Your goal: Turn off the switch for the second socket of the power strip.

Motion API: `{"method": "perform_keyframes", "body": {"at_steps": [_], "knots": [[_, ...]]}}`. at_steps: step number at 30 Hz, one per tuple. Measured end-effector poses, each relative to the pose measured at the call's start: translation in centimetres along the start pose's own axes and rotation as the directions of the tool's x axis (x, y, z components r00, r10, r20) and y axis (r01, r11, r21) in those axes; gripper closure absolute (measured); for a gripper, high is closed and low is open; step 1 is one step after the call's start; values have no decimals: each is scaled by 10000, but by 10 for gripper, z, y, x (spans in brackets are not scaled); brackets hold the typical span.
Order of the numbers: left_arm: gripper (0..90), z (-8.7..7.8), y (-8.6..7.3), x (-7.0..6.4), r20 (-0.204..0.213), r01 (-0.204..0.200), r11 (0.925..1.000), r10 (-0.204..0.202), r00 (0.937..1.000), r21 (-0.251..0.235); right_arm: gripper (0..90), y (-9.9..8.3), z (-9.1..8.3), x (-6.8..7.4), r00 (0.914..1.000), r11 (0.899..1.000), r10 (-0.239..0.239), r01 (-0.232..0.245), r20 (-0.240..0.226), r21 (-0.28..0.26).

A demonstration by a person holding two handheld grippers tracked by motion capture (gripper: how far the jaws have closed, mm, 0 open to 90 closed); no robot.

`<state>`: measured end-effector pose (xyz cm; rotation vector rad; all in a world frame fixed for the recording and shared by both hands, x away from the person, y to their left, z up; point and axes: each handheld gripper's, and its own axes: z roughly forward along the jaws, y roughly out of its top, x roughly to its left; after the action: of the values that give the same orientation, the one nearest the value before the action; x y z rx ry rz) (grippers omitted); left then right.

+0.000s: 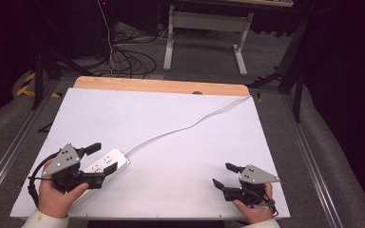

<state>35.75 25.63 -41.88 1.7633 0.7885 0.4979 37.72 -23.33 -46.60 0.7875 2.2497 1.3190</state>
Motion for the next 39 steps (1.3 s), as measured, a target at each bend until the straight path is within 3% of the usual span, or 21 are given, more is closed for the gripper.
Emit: {"method": "perform_keyframes", "body": {"at_steps": [7, 17, 23, 26, 28, 34, 39], "knots": [[146, 7, -10, -6, -54, -545, 9985, 545, 9985, 65, 282, 0, -2, 0, 9998, 9998, 85, -88, -168, -183], [164, 16, -28, -6, 74, -385, 9981, 382, 9992, 484, 282, 0, -3, 0, 9994, 9997, 97, -104, -319, -225], [165, 21, -39, -8, 226, -66, 9968, 48, 9997, 794, 282, 0, -3, 0, 9993, 9997, 116, -124, -352, -228], [180, 24, -44, -8, 66, -325, 9932, 320, 9995, 1117, 283, 0, -3, 0, 9992, 9996, 106, -115, -381, -240], [184, 25, -46, -9, 187, -266, 9924, 245, 9995, 1199, 283, 0, -3, 0, 9992, 9996, 122, -132, -392, -240], [182, 26, -52, -11, 443, -627, 9881, 570, 9974, 1407, 282, 0, -3, 0, 9990, 9996, 113, -123, -422, -237], [180, 28, -59, -15, 771, -407, 9855, 283, 9966, 1647, 282, 0, -3, 0, 9989, 9997, 95, -105, -455, -225]]}}
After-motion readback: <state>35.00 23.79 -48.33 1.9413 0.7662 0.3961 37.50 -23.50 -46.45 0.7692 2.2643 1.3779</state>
